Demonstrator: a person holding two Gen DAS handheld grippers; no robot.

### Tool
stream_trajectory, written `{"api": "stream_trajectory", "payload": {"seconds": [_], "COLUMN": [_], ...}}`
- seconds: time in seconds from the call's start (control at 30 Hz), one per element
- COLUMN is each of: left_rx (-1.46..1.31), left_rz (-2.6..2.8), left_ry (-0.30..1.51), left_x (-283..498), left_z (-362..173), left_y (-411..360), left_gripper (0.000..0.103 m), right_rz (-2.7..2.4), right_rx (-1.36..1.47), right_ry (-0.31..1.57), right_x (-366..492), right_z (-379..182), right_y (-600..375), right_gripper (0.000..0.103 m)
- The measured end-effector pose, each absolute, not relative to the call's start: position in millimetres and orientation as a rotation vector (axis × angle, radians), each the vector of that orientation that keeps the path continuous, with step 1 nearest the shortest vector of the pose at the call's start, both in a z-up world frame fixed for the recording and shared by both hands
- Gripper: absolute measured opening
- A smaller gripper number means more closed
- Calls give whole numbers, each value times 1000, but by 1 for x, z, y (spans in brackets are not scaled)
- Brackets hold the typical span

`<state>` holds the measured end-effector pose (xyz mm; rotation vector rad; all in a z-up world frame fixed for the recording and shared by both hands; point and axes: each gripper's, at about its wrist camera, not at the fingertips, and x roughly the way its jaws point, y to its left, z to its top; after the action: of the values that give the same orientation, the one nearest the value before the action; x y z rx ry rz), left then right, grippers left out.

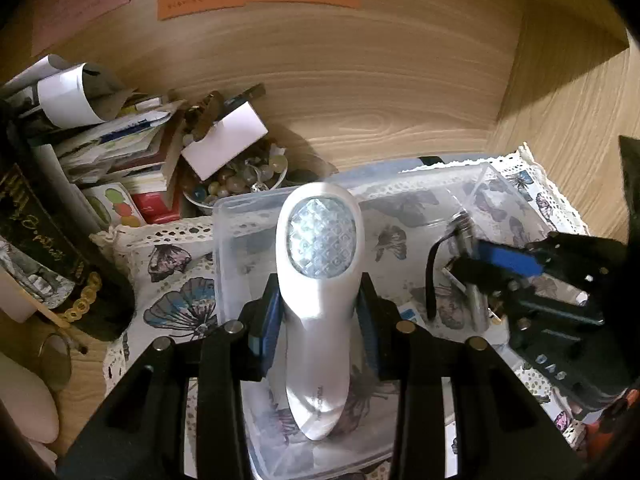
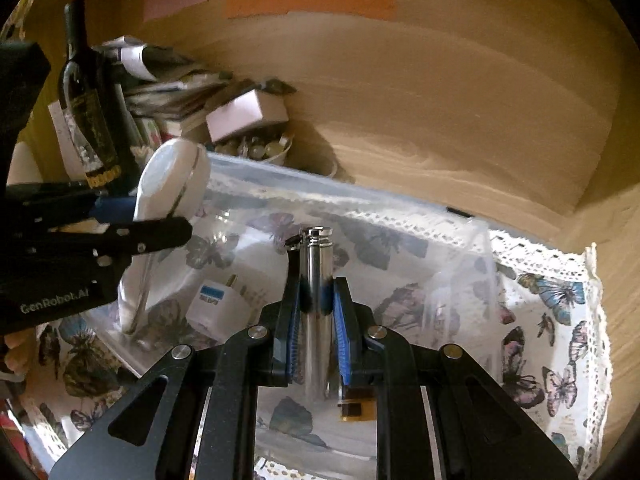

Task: Organize rigid objects
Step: 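Lower the white device and silver tube into the clear box and release, then grasp the black round object with the left tool while the right tool grasps a black item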

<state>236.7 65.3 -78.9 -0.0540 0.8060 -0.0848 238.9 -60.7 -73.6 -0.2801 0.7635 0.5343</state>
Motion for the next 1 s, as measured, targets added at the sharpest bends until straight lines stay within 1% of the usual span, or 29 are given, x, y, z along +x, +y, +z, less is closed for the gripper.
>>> {"api": "stream_trajectory", "payload": {"seconds": [0.23, 0.3, 0.37, 0.5, 0.57, 0.63, 0.7, 0.73, 0.77, 0.8, 0.83, 0.87, 0.9, 1.0], "left_rx": [-61, -66, -61, -66, -68, -68, -64, -58, -54, -50, -46, -44, -43, -44], "left_rz": [-90, -94, -92, -103, -108, -103, -96, -97, -93, -87, -82, -76, -70, -53], "left_ry": [824, 822, 816, 798, 784, 767, 742, 740, 724, 709, 697, 682, 666, 633], "left_x": [238, 236, 234, 226, 220, 213, 204, 200, 194, 189, 185, 179, 172, 157], "left_z": [-80, -79, -77, -69, -65, -59, -53, -50, -46, -43, -40, -36, -33, -26], "left_y": [67, 66, 65, 65, 65, 65, 66, 66, 66, 66, 66, 66, 67, 72], "left_gripper": [35, 35, 35, 36, 36, 42, 54, 57, 63, 70, 74, 81, 87, 98], "right_rz": [542, 542, 531, 525, 518, 505, 496, 492, 487, 479, 471, 463, 458, 443], "right_rx": [-253, -241, -241, -243, -242, -244, -244, -241, -238, -234, -230, -226, -222, -218], "right_ry": [807, 813, 814, 793, 769, 737, 708, 693, 677, 658, 640, 624, 609, 570], "right_x": [247, 249, 249, 244, 241, 235, 230, 227, 223, 218, 214, 210, 206, 193], "right_z": [-81, -80, -80, -74, -68, -60, -52, -47, -42, -37, -32, -28, -24, -12], "right_y": [-61, -62, -63, -66, -67, -71, -74, -77, -80, -83, -86, -89, -91, -100], "right_gripper": [15, 17, 23, 31, 43, 49, 53, 57, 60, 67, 75, 80, 82, 85]}}
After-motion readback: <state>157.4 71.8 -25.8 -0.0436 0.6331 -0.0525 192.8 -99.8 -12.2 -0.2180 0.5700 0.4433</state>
